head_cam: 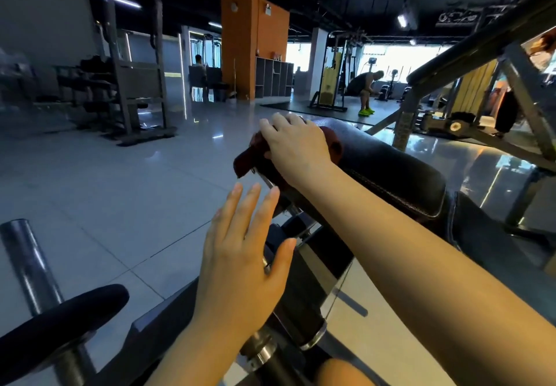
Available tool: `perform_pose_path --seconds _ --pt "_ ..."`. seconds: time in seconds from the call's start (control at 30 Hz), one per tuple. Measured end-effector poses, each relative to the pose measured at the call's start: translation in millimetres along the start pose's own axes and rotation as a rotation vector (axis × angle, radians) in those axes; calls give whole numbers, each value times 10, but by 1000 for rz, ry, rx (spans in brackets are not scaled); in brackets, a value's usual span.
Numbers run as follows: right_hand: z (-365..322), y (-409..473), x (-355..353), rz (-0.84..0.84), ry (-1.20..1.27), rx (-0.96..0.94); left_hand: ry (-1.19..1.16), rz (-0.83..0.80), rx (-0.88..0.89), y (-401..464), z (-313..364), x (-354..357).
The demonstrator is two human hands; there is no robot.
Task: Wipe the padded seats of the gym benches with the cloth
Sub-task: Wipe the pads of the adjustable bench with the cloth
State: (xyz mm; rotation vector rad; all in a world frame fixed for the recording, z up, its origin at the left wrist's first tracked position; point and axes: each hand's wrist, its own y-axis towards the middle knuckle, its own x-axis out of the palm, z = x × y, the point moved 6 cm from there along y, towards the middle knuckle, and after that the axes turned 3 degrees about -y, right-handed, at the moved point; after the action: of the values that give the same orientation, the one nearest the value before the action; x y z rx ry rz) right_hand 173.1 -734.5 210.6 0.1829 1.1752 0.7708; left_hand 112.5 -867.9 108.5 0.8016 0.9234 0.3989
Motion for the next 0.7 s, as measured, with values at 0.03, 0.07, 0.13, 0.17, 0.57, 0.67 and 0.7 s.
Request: perform_pose_path --seconds 0.03,0.07,0.13,0.17,0.57,0.67,0.7 --pt "39 -112 -5 4 -5 18 -9 5 -1 -27 -10 -9" --pt "100 -260 -3 3 -2 41 -21 12 -2 -56 -19 -22" --pt "267 -632 -6 13 17 94 -27 17 17 -107 5 -43" --pt "365 -842 -17 21 34 123 -13 11 43 -126 35 -43" --pt "772 -1548 9 91 73 231 12 -129 27 -227 110 36" --pt "514 -1023 -7 48 89 173 -8 -198 -52 -185 90 74" --pt "433 -800 -10 24 105 155 -26 -213 -81 -172 76 84"
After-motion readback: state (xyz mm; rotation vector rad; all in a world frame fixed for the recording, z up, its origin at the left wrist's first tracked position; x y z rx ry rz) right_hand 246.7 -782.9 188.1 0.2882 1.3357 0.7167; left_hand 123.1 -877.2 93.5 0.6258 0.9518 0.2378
